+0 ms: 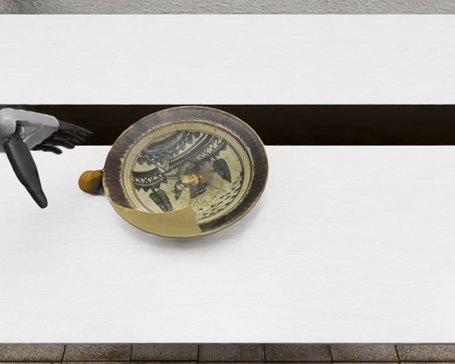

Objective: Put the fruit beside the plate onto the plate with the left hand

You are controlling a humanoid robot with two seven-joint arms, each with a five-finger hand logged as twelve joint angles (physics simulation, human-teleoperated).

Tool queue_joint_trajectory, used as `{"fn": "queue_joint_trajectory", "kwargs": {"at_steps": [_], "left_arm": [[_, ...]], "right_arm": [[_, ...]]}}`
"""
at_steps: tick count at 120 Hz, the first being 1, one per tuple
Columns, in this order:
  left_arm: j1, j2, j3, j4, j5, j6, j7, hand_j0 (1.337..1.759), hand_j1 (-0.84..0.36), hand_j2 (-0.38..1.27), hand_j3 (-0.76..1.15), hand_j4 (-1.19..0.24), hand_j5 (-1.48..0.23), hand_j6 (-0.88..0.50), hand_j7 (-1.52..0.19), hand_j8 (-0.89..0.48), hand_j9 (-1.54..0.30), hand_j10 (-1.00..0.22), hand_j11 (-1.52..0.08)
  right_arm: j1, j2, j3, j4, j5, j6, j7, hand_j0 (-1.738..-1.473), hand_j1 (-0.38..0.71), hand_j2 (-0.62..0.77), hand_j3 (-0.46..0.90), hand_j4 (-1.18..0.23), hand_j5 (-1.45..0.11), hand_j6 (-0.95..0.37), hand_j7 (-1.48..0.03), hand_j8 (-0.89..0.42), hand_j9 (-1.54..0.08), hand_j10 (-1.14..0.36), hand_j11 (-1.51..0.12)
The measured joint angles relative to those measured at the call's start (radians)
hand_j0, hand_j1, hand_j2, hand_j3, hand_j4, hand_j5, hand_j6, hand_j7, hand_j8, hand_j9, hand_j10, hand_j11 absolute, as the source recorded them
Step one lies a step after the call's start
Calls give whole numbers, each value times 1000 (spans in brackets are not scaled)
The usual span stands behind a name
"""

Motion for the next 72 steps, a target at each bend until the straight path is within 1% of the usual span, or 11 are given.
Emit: {"fn": "queue_joint_trajectory", "kwargs": {"at_steps": [25,51,57,66,72], "left_arm": [[51,-43,4,-3,120,110,0,1658,315,6,0,-34,-38,-36,-38,-35,-38,-34,-38],[125,-97,6,-3,225,281,-2,1658,314,7,0,-36,-40,-38,-40,-37,-40,-35,-40],[130,-111,7,-2,247,310,-3,1658,310,8,0,-40,-45,-42,-45,-41,-45,-39,-44],[138,-113,7,-2,271,341,-5,1658,300,10,0,-48,-56,-50,-55,-49,-55,-47,-55],[156,-113,7,-2,286,362,-12,1658,295,11,0,-52,-61,-54,-61,-53,-60,-51,-60]], "right_arm": [[0,0,0,1,0,0,0,-1658,-349,0,0,-1,0,-1,0,-1,0,0,0],[0,0,0,1,0,0,0,-1658,-349,0,0,0,0,-1,0,-1,0,0,0],[0,0,0,1,0,0,0,-1658,-349,0,0,0,0,-1,0,-1,0,0,0],[0,0,0,1,0,0,0,-1658,-349,0,0,0,0,-1,0,-1,0,0,0],[0,0,0,2,0,0,0,-1658,-349,0,0,0,0,-1,0,-1,0,0,0]]}}
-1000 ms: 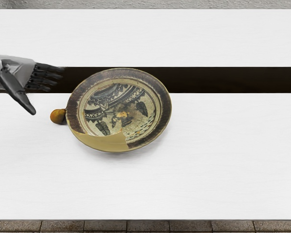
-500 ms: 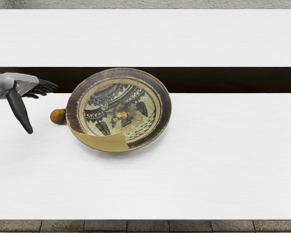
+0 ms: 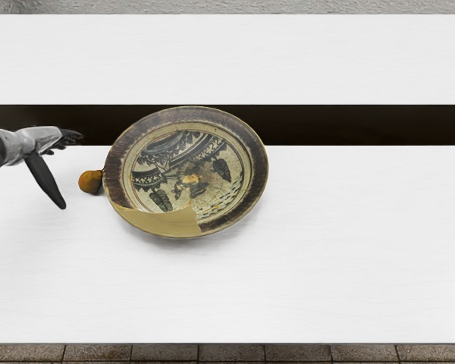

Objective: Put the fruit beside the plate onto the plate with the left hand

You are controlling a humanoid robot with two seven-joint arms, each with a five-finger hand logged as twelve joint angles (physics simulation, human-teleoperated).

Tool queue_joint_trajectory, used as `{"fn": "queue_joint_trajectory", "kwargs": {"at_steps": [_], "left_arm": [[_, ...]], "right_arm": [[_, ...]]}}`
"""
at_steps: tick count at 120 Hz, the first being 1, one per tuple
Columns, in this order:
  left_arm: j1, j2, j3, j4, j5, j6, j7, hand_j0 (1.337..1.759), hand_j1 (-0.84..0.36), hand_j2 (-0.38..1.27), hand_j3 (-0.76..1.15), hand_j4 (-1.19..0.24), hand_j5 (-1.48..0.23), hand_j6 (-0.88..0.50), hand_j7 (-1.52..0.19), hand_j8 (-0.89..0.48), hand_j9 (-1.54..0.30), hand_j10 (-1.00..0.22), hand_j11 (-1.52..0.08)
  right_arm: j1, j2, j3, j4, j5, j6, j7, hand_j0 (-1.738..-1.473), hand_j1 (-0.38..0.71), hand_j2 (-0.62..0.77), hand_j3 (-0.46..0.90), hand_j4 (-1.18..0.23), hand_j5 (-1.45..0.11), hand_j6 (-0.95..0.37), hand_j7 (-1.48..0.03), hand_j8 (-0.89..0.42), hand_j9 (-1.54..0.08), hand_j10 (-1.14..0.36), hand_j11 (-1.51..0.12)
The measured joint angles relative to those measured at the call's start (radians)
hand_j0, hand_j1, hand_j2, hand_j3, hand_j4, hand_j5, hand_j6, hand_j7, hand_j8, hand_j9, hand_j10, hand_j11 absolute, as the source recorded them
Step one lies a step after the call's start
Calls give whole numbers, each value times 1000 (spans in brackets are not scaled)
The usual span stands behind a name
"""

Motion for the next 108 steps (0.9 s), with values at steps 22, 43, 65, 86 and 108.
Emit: {"fn": "queue_joint_trajectory", "kwargs": {"at_steps": [22,43,65,86,108], "left_arm": [[51,-13,17,0,53,82,-60,1658,285,13,0,-61,-72,-62,-72,-62,-71,-60,-71],[58,-35,54,-1,101,181,-115,1658,282,14,0,-64,-76,-65,-76,-65,-75,-63,-75],[60,-67,65,-3,111,201,-126,1658,281,15,0,-64,-78,-66,-77,-66,-77,-64,-77],[67,-67,74,-1,110,215,-128,1658,277,15,0,-67,-81,-68,-81,-68,-80,-66,-80],[81,-69,76,2,109,250,-129,1658,273,16,0,-71,-86,-72,-86,-72,-86,-70,-85]], "right_arm": [[0,0,0,1,0,0,0,-1658,-349,0,0,0,0,-1,0,0,0,0,0],[0,0,0,1,0,0,0,-1658,-349,0,0,0,0,-1,0,0,0,0,0],[0,0,0,1,0,0,0,-1658,-349,0,0,0,0,-1,0,0,0,0,0],[0,0,0,1,0,0,0,-1658,-349,0,0,0,0,-1,0,-1,0,0,0],[0,0,0,1,0,0,0,-1658,-349,0,0,0,0,-1,0,0,0,0,0]]}}
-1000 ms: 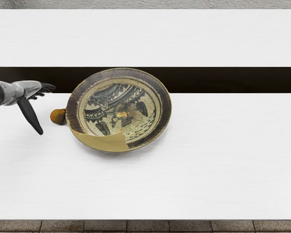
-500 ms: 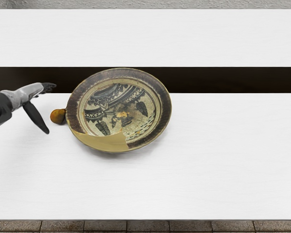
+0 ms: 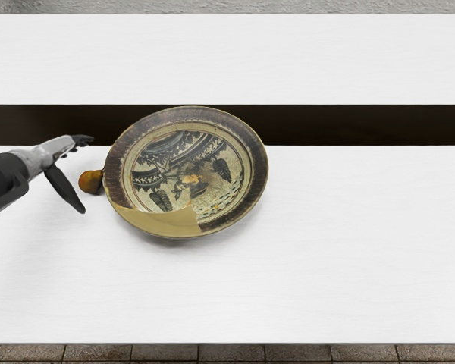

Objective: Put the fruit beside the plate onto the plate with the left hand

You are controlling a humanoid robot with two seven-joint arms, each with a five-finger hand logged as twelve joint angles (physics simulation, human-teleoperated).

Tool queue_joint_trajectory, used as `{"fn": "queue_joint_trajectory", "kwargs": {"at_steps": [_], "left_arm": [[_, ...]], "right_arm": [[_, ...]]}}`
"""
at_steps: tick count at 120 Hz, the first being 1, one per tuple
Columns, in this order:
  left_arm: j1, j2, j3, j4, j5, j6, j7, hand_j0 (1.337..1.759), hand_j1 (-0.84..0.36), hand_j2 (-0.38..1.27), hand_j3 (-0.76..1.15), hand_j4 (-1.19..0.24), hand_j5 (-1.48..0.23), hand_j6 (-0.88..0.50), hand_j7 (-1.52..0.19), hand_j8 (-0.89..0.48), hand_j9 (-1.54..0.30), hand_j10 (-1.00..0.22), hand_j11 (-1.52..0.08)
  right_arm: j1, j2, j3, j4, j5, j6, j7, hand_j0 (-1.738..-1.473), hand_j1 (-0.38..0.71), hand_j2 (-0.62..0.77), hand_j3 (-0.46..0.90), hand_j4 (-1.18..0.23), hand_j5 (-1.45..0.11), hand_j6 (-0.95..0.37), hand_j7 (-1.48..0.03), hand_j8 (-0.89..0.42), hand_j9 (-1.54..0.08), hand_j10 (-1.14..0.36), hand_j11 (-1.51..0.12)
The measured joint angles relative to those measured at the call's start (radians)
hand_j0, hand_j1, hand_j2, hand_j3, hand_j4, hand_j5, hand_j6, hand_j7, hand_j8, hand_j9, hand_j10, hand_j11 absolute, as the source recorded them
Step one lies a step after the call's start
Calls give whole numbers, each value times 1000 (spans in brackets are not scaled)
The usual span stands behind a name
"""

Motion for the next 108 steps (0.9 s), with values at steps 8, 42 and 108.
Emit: {"fn": "queue_joint_trajectory", "kwargs": {"at_steps": [8,42,108], "left_arm": [[-1,2,0,0,-1,8,-1,1658,268,17,0,-75,-92,-77,-91,-76,-91,-75,-91],[0,0,3,-1,-9,7,0,1658,110,44,0,-206,-263,-208,-262,-208,-262,-206,-262],[2,7,4,-10,-6,16,0,1658,11,61,0,-289,-371,-290,-370,-290,-370,-289,-370]], "right_arm": [[0,0,0,0,0,0,0,-1658,-349,0,0,0,0,-1,0,0,0,0,0],[0,0,0,0,0,0,0,-1658,-349,0,0,0,0,-1,0,0,0,0,0],[0,0,0,0,0,0,0,-1658,-349,0,0,0,0,-1,0,0,0,0,0]]}}
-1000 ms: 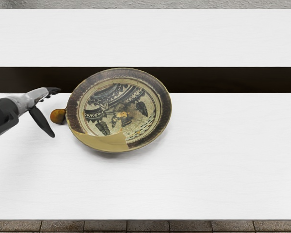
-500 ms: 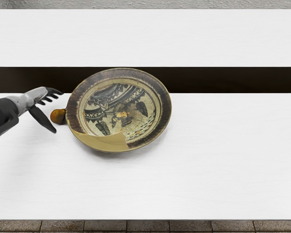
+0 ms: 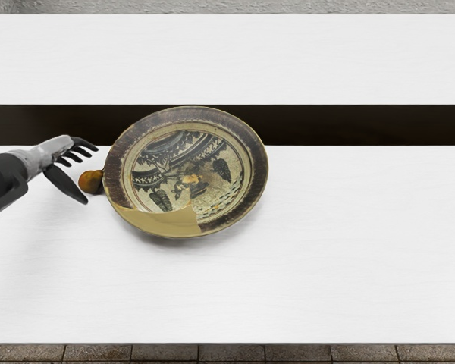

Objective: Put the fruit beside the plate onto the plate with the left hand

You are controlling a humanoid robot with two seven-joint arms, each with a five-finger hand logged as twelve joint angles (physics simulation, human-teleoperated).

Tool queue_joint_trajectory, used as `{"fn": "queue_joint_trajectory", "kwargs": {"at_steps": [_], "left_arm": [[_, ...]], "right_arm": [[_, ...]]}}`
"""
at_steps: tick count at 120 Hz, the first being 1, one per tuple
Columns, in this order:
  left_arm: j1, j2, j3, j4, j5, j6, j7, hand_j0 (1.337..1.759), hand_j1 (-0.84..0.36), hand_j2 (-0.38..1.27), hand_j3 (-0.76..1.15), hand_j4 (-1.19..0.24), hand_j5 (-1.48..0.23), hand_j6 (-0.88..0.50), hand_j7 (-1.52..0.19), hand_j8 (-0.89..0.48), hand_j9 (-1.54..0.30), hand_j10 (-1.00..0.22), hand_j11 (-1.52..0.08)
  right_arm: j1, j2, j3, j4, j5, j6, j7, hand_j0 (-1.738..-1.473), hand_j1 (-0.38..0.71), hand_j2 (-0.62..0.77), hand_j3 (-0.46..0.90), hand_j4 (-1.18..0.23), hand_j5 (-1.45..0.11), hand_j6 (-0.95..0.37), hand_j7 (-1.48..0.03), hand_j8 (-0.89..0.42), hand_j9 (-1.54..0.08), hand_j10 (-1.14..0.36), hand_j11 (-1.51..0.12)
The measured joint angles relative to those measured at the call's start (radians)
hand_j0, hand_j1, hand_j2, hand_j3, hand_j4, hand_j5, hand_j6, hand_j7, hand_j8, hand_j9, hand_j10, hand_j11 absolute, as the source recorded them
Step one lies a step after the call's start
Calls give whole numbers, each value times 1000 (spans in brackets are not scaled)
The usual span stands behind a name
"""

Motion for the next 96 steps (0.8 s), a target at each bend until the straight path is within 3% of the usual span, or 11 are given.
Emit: {"fn": "queue_joint_trajectory", "kwargs": {"at_steps": [96], "left_arm": [[14,-17,3,16,11,76,-2,1658,-44,70,0,-334,-430,-335,-430,-335,-430,-334,-430]], "right_arm": [[0,0,0,0,0,0,0,-1658,-349,0,0,0,0,-1,0,0,0,0,0]]}}
